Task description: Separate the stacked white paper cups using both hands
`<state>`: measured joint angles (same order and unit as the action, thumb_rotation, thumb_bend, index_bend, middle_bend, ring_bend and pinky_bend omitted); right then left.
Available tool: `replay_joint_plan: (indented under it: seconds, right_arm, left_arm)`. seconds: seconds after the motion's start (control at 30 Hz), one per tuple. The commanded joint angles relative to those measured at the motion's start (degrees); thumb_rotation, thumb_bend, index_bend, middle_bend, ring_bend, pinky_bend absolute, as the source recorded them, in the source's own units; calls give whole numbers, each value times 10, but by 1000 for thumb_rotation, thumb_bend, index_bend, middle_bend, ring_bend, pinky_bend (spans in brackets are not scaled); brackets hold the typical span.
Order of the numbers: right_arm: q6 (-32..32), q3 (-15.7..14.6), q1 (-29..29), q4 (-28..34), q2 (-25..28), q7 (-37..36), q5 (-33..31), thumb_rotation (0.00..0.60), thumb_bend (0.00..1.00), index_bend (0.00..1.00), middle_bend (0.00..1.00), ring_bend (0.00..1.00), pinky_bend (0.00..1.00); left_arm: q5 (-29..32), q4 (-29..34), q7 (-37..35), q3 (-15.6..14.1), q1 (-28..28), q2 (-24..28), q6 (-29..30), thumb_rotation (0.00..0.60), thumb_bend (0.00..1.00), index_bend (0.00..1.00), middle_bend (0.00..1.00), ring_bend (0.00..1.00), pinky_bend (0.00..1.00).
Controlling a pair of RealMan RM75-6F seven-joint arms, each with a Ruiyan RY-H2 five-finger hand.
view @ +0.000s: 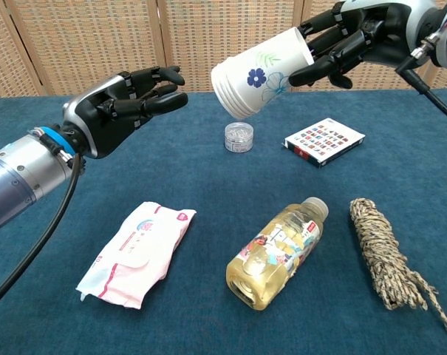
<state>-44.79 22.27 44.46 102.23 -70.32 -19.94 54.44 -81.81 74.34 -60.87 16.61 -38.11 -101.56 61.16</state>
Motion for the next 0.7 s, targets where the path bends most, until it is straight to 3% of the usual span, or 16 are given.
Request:
replay_joint_plan:
  seconds: [0.03,0.43,0.7]
  right_arm:
    - [0,0,0,1,0,0,0,600,237,766,664,555,802]
    - [-1,-2,1,7,1,6,-4,600,237,766,664,555,802]
    - [0,-6,2,6,-1,11,-8,600,237,766,664,555,802]
  left_arm:
    - [2,-5,-6,2,-5,-3,-2,600,217,498,30,0,0]
    - [-18,-10,-41,-28,-13,-2,-8,600,217,499,36,0,0]
    - [-18,-22,-60,-22,-33,3,-24,600,218,499,36,0,0]
